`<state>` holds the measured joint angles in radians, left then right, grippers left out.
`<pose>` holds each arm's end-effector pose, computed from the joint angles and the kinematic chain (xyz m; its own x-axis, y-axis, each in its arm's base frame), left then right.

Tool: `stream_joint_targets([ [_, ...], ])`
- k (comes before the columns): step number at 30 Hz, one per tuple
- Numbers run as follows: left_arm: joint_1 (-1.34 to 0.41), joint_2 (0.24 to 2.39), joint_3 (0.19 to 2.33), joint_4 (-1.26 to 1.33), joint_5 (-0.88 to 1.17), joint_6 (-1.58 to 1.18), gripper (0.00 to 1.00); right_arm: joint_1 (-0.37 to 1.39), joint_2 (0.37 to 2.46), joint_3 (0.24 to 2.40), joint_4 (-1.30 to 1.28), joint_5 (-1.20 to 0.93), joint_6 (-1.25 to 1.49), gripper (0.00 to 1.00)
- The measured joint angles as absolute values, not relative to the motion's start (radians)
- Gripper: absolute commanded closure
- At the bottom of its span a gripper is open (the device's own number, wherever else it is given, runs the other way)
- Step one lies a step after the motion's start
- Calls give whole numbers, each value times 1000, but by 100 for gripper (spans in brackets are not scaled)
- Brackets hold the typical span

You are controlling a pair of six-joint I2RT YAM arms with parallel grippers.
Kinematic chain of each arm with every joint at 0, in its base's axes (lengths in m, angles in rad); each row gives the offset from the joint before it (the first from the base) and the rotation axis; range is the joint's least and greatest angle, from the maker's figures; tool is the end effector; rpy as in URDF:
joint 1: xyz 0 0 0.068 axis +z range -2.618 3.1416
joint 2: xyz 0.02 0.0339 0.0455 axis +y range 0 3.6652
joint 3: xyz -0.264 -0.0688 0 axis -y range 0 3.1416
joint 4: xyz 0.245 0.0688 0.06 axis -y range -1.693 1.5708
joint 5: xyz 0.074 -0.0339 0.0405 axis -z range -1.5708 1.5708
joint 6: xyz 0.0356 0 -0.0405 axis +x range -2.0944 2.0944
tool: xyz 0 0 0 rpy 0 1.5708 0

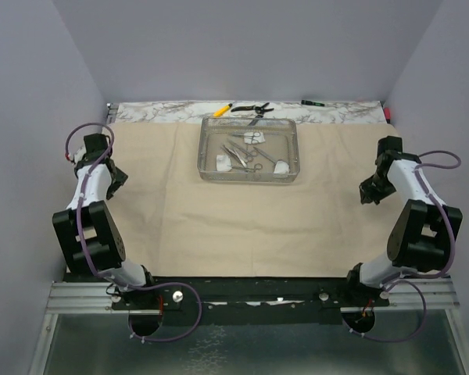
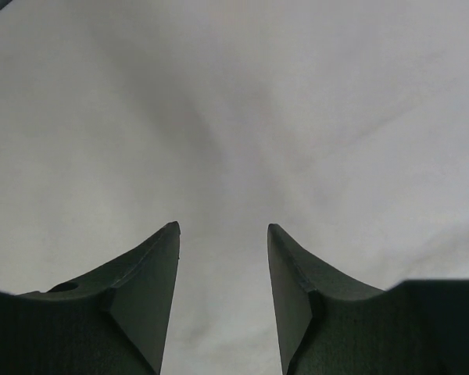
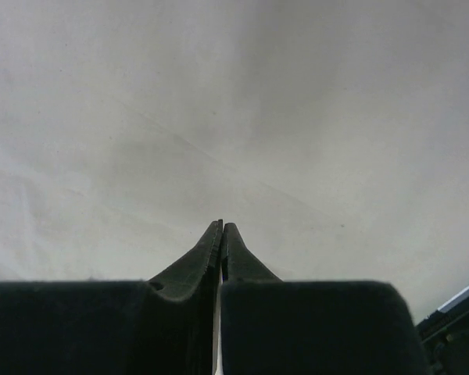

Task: Open and lay out the surgical kit
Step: Smooth out the surgical kit at the center of the board.

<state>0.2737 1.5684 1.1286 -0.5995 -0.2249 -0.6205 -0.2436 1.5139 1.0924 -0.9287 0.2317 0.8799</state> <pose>0.3076 0.0946 0.2338 -0.4588 -0.7175 -0.5241 -0.7855 0.6032 -0.1383 0.2667 -0.0747 0.2256 -0.3849 0.8686 -0.3121 0.9105 0.4128 0.0259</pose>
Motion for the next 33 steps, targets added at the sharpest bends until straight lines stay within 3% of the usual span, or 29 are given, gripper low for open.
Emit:
stream_joint_targets([
  [3,343,1523,1041,-624,-266,-679,47,-230,1576,1095,-871,196,853,94],
  [11,396,1419,889,-695,-414,-817,25,-223,1652,1095,-763,134,773,93],
  [16,445,1308,815,-705,-468,-886,17,-223,1703,1099,-733,117,738,93],
  [33,545,1116,585,-647,-472,-1079,25,-223,1748,1174,-708,96,713,93],
])
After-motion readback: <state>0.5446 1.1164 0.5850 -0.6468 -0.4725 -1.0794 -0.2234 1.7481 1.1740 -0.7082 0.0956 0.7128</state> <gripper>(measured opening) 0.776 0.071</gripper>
